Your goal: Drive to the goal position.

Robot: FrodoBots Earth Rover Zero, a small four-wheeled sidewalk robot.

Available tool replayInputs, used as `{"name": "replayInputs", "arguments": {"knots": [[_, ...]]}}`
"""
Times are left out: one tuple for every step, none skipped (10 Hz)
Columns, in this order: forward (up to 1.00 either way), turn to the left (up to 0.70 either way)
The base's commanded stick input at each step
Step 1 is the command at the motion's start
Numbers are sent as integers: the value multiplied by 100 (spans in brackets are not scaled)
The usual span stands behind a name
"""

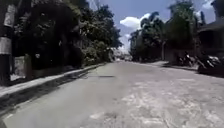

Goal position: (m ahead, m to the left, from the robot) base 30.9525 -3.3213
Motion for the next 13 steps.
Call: {"name": "replayInputs", "arguments": {"knots": [[100,4],[100,-10],[100,-33],[100,-8],[100,1],[100,4],[100,-8],[100,-26],[100,4],[100,4],[100,4],[100,4],[100,4]]}}
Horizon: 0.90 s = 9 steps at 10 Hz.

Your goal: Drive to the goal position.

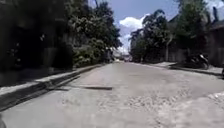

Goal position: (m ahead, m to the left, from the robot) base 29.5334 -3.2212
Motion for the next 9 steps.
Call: {"name": "replayInputs", "arguments": {"knots": [[100,4],[100,4],[100,4],[100,-23],[100,-36],[100,-36],[100,-36],[100,-36],[100,-36]]}}
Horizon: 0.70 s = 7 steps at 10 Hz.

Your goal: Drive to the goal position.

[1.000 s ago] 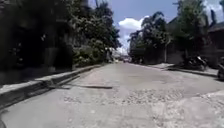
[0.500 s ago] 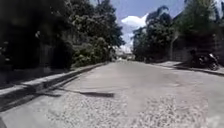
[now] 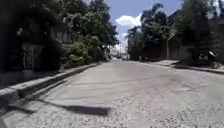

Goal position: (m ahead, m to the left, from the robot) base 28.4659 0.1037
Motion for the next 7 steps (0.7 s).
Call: {"name": "replayInputs", "arguments": {"knots": [[100,-36],[100,4],[100,4],[100,4],[100,4],[100,4],[100,4]]}}
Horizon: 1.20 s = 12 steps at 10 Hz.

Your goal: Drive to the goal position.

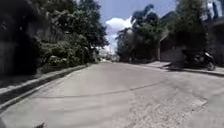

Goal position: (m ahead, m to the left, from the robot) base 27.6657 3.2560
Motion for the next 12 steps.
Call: {"name": "replayInputs", "arguments": {"knots": [[100,4],[100,4],[100,4],[100,4],[100,4],[100,4],[100,4],[100,4],[100,4],[100,4],[100,4],[100,4]]}}
